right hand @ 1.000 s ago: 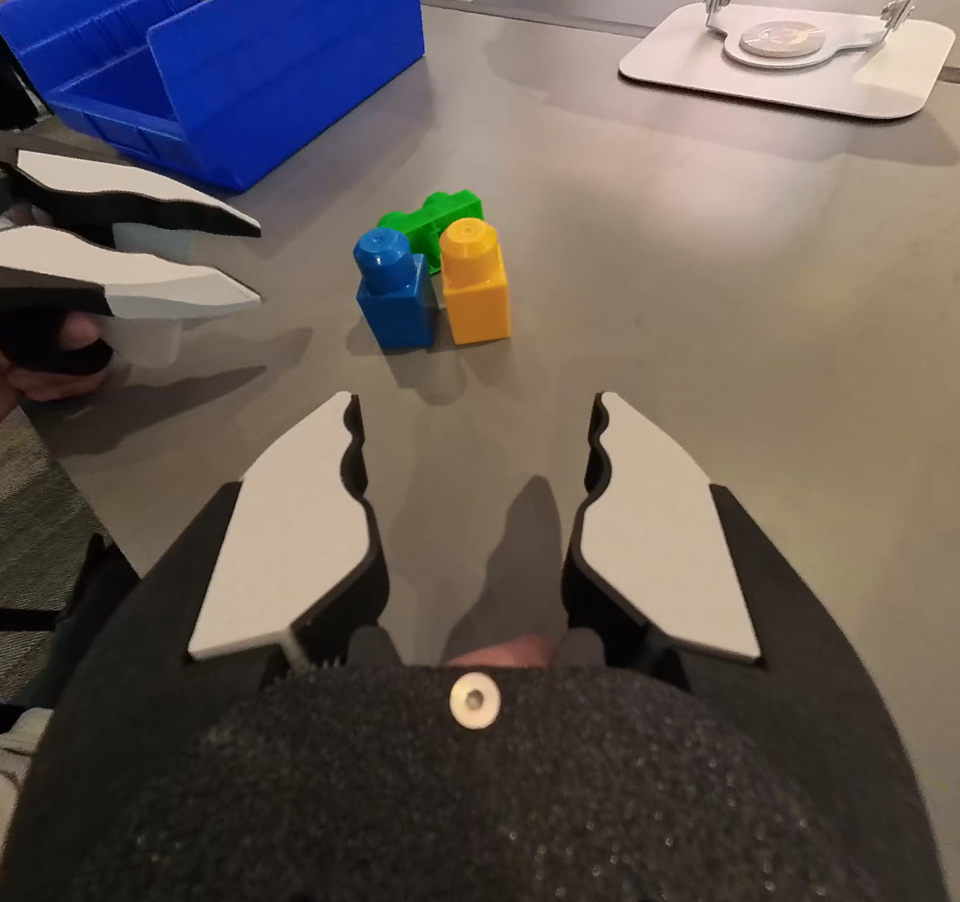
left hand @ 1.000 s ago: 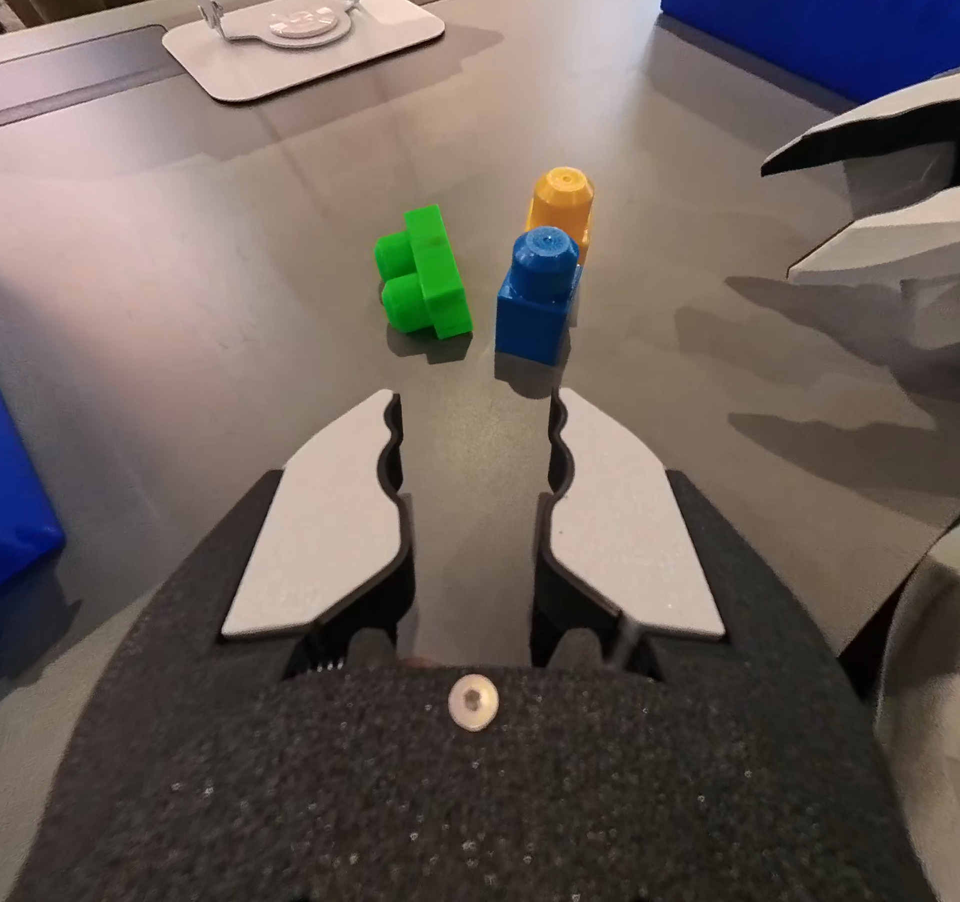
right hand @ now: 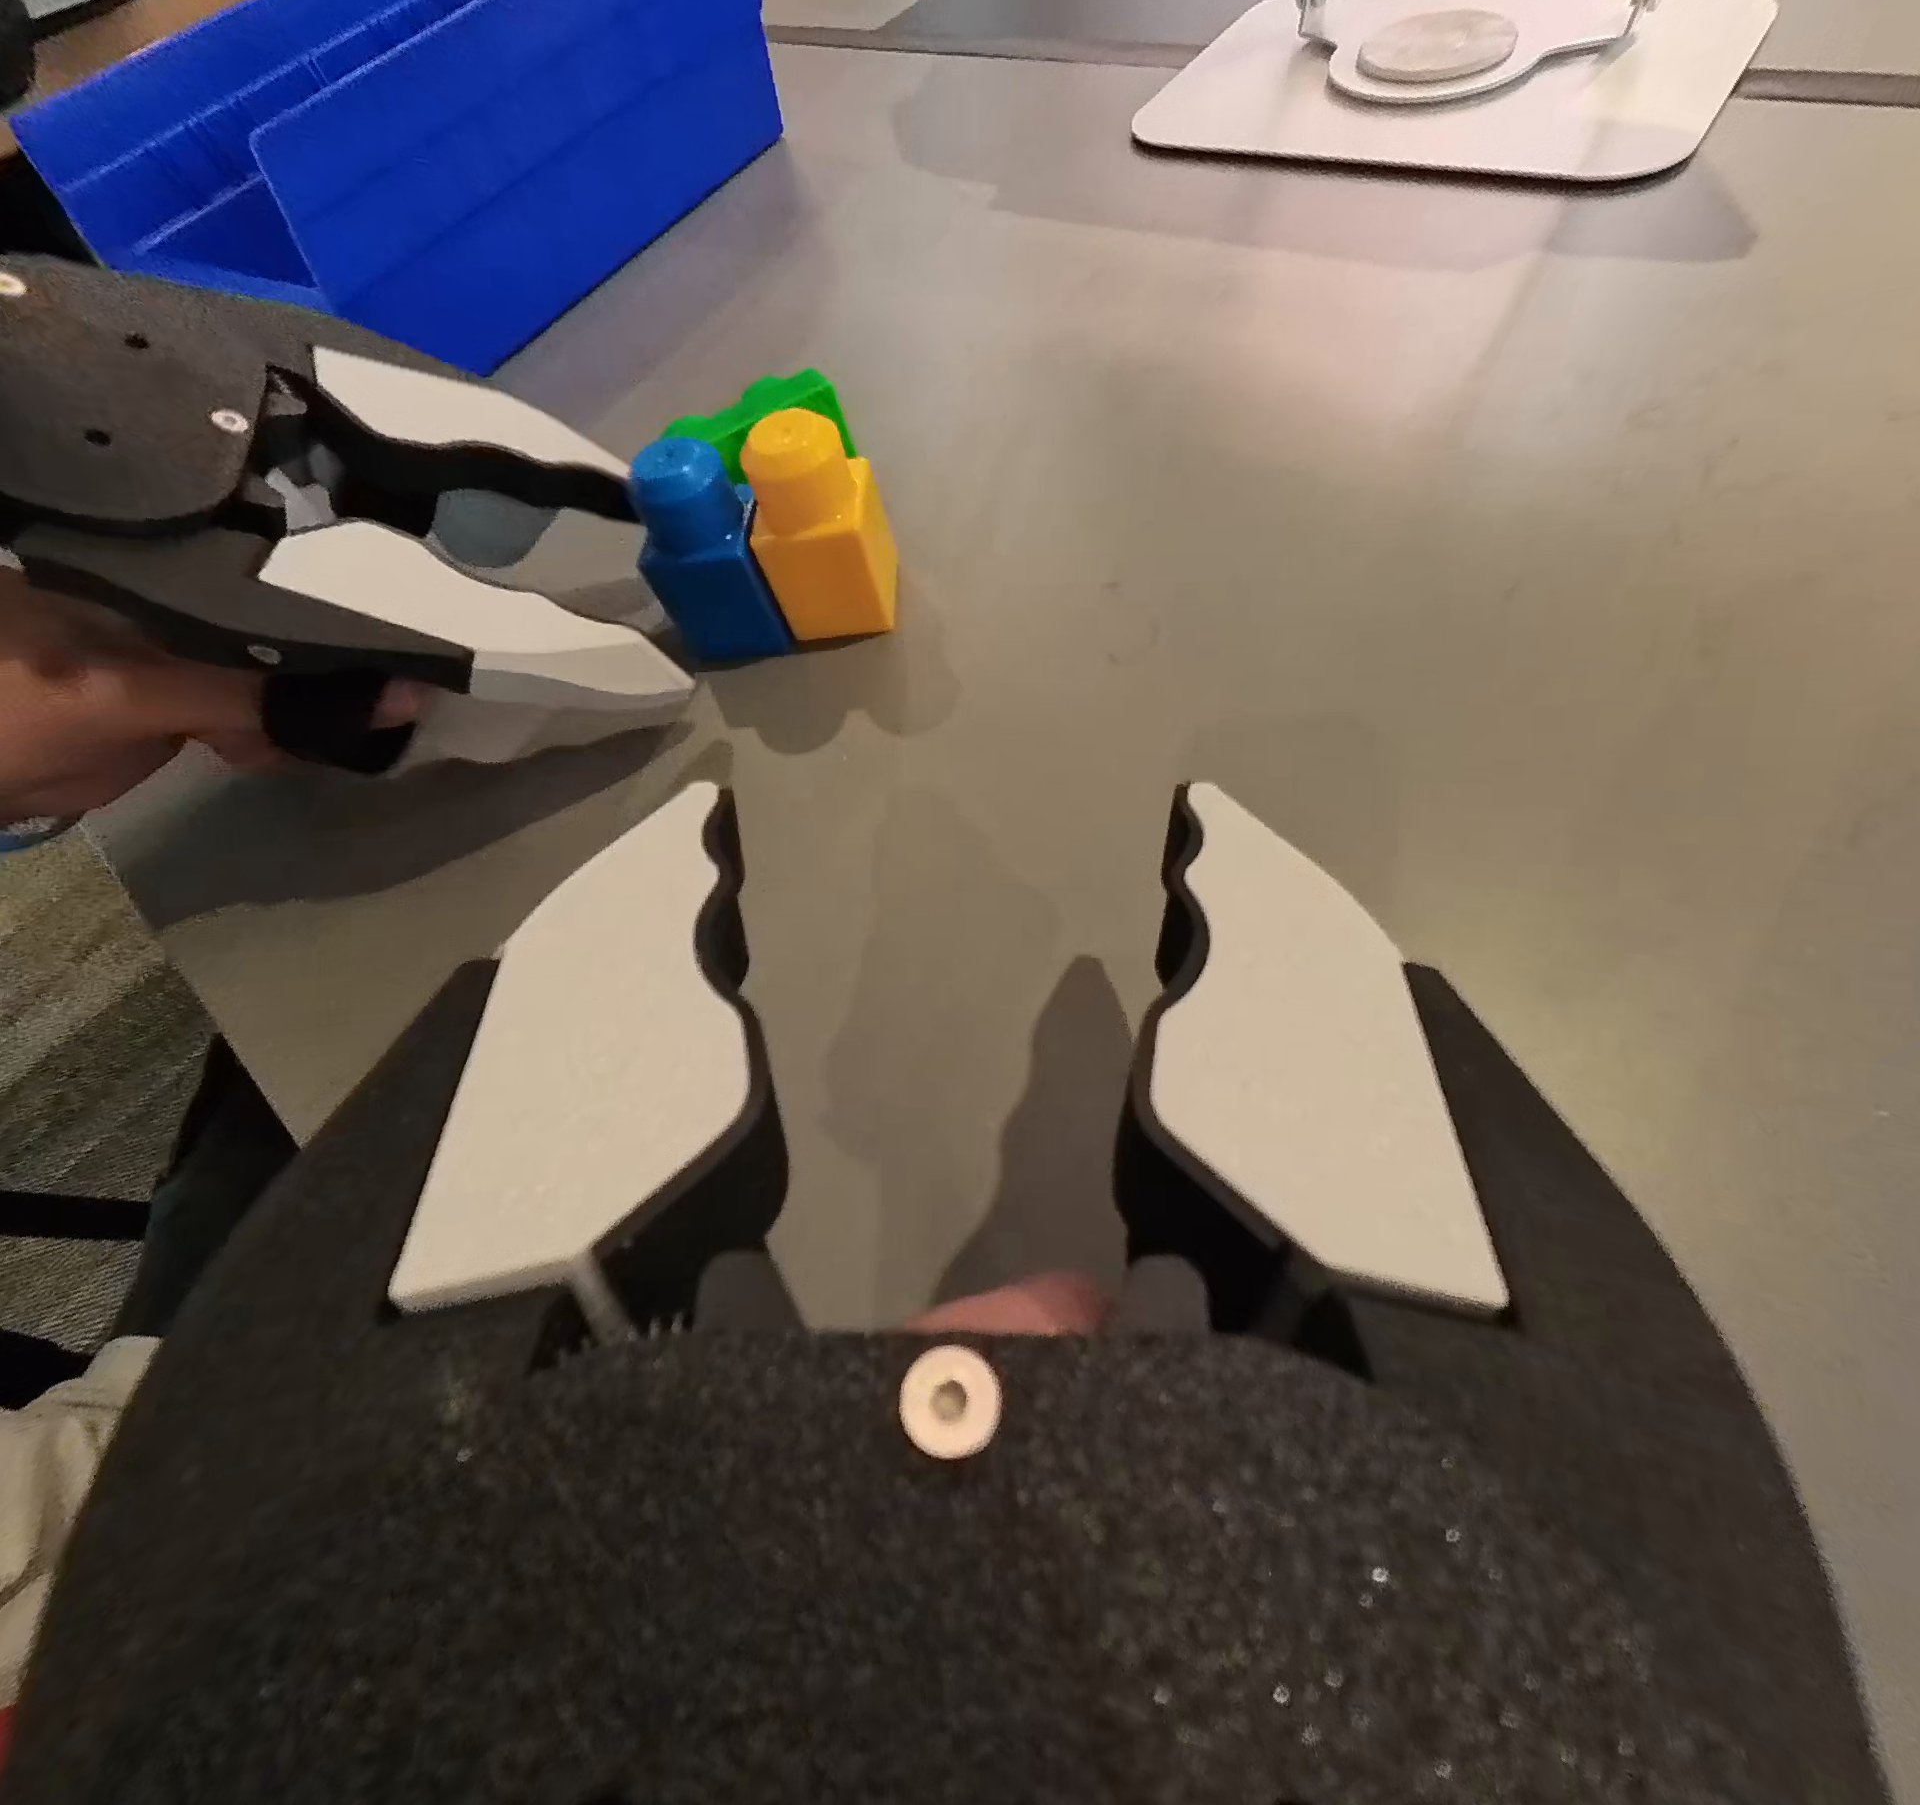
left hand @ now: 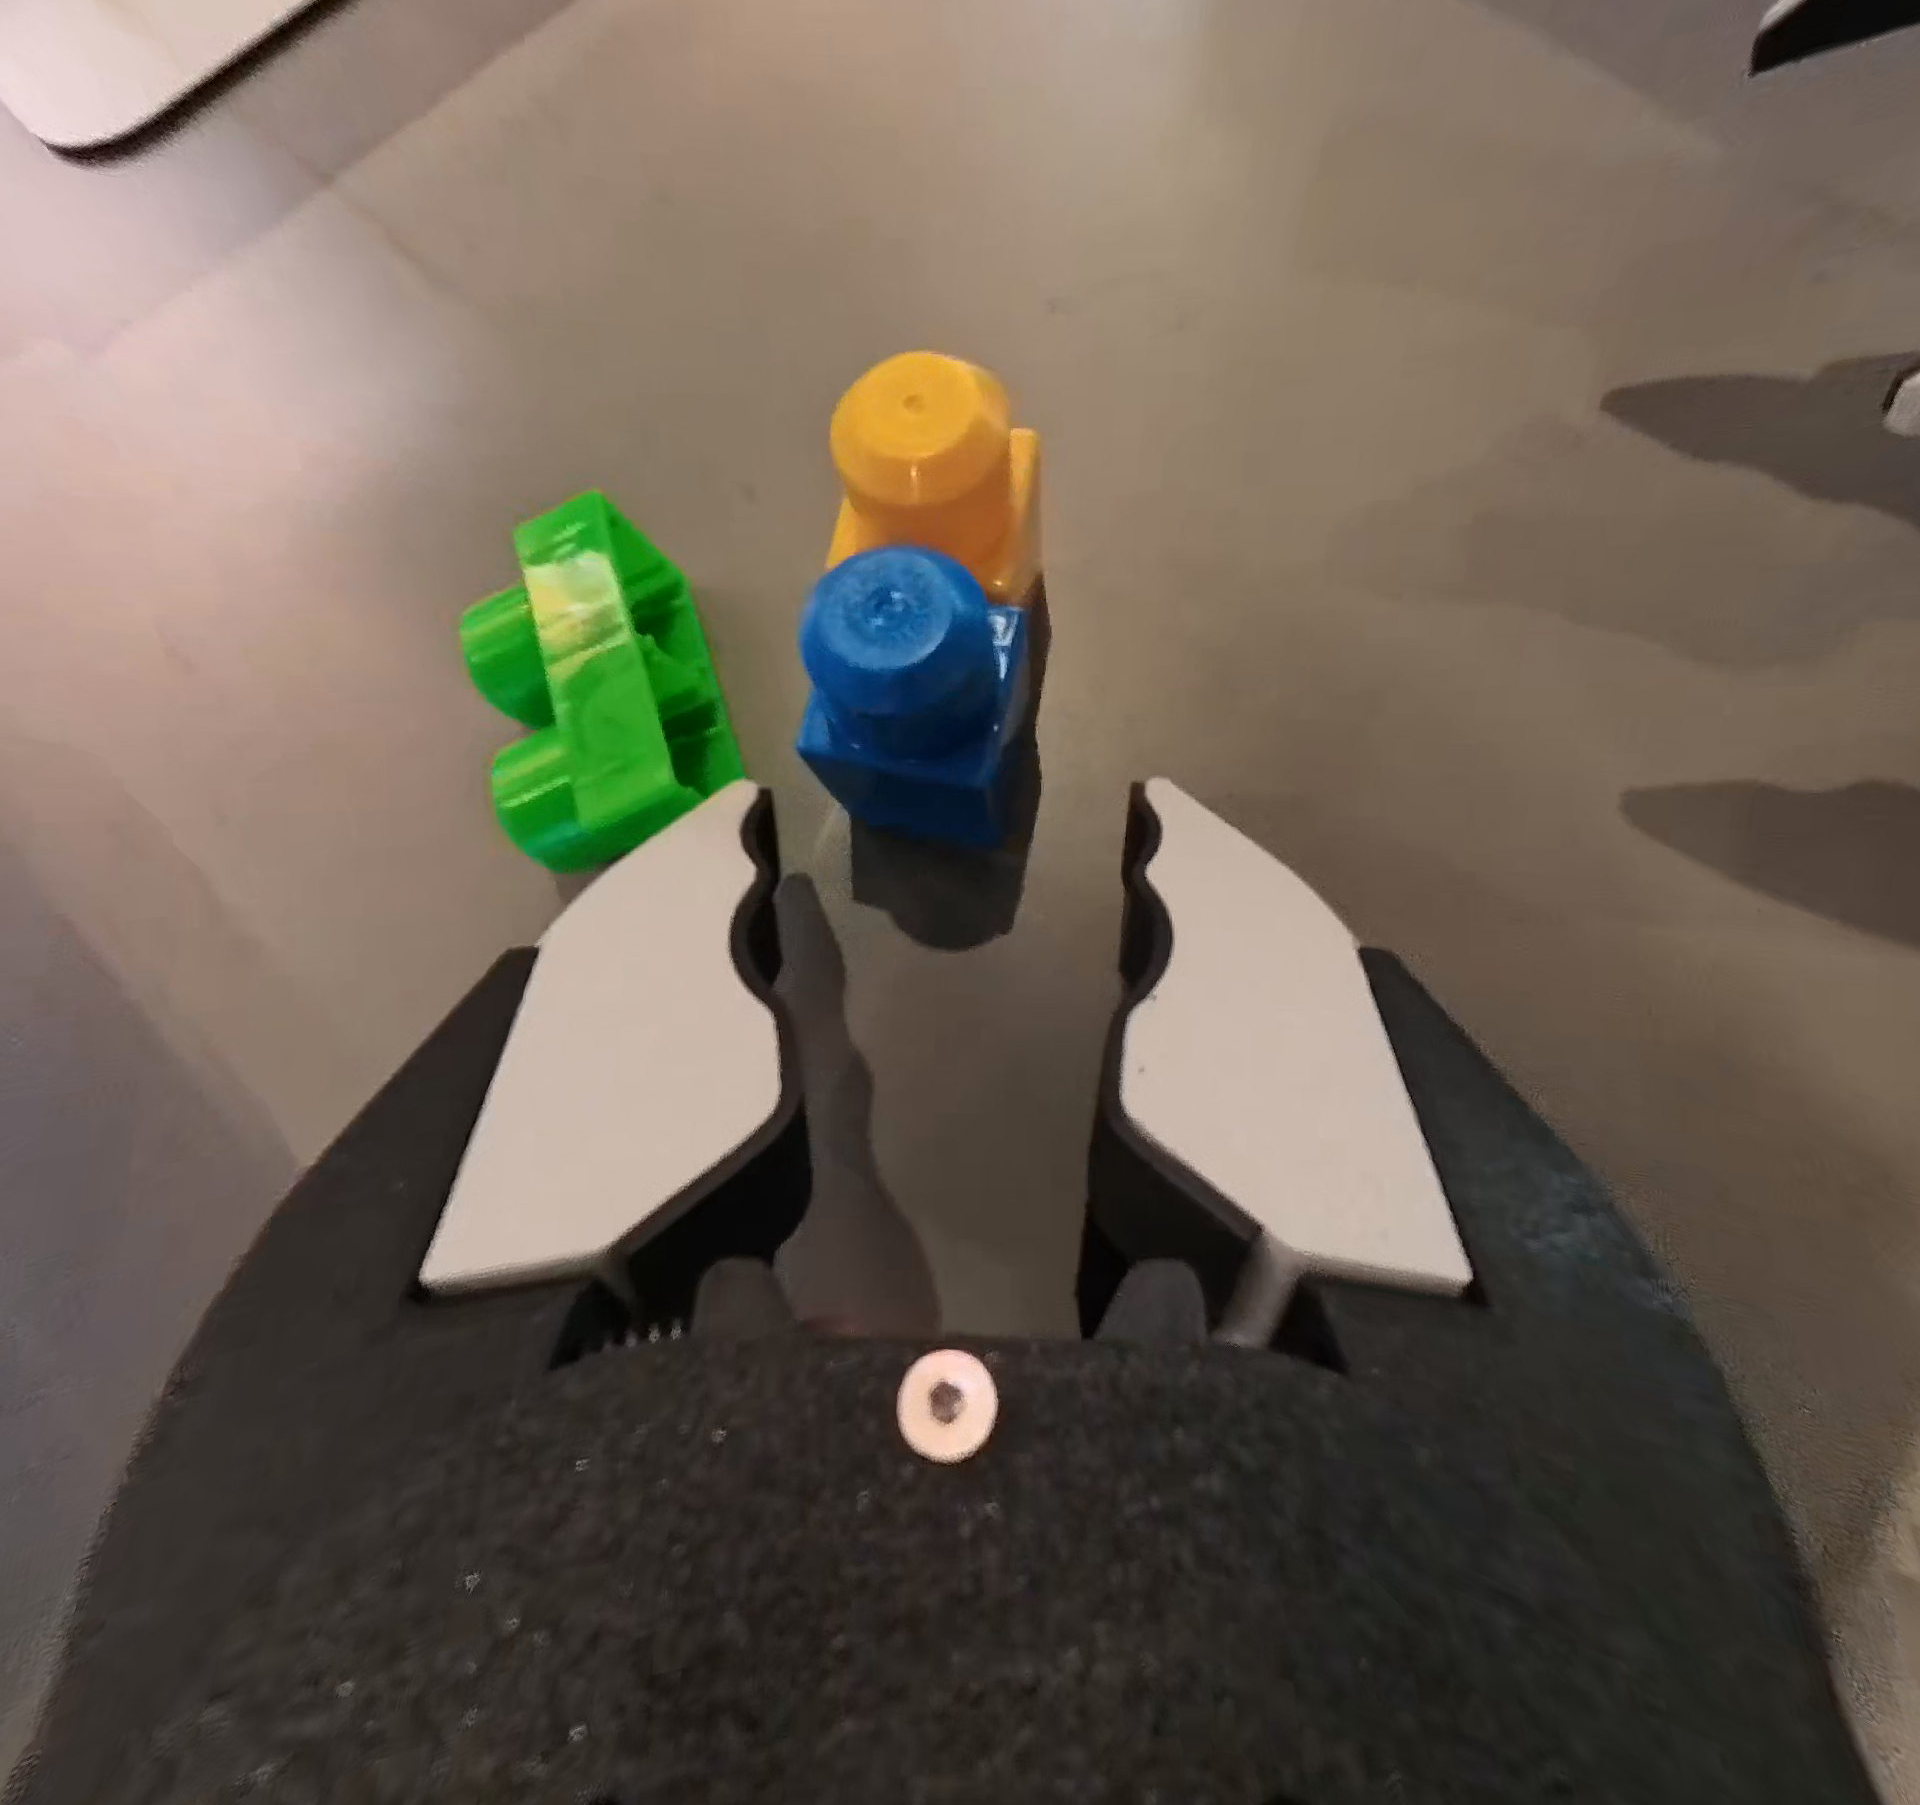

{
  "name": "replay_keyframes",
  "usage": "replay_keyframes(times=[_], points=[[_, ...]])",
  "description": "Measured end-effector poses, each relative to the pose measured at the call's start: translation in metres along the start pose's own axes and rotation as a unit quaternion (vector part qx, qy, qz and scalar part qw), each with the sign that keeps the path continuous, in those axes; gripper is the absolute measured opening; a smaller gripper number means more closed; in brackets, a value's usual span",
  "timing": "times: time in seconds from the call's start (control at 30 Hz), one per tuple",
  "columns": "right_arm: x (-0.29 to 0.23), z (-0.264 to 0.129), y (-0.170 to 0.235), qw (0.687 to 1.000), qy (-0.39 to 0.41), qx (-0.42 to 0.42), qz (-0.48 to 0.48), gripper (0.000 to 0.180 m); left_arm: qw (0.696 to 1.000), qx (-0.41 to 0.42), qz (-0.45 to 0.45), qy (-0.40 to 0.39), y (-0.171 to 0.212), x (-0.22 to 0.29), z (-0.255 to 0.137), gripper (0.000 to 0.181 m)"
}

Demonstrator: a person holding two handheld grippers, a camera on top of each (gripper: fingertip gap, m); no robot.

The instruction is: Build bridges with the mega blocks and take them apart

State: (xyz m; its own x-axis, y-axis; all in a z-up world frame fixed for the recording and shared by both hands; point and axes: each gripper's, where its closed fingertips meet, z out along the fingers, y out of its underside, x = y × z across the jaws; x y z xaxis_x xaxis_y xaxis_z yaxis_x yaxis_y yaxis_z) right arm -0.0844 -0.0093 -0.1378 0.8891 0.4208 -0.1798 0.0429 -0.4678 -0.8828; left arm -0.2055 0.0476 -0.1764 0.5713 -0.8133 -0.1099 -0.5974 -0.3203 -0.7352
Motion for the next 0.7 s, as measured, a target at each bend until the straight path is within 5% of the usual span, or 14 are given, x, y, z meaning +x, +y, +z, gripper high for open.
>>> replay_keyframes(times=[0.17, 0.27, 0.7], points=[[-0.001, 0.0, 0.001, 1.0, -0.004, -0.002, -0.001, 0.077, 1.0, 0.007, 0.015, 0.011, -0.007, -0.008, 0.006, 0.06], [0.001, -0.001, 0.0, 1.0, -0.003, -0.001, 0.0, 0.076, 0.998, 0.007, 0.029, 0.046, -0.008, -0.003, 0.009, 0.037], [0.003, -0.004, 0.002, 1.0, -0.009, -0.002, 0.012, 0.073, 0.998, 0.021, 0.067, 0.004, -0.031, -0.017, -0.024, 0.036]])
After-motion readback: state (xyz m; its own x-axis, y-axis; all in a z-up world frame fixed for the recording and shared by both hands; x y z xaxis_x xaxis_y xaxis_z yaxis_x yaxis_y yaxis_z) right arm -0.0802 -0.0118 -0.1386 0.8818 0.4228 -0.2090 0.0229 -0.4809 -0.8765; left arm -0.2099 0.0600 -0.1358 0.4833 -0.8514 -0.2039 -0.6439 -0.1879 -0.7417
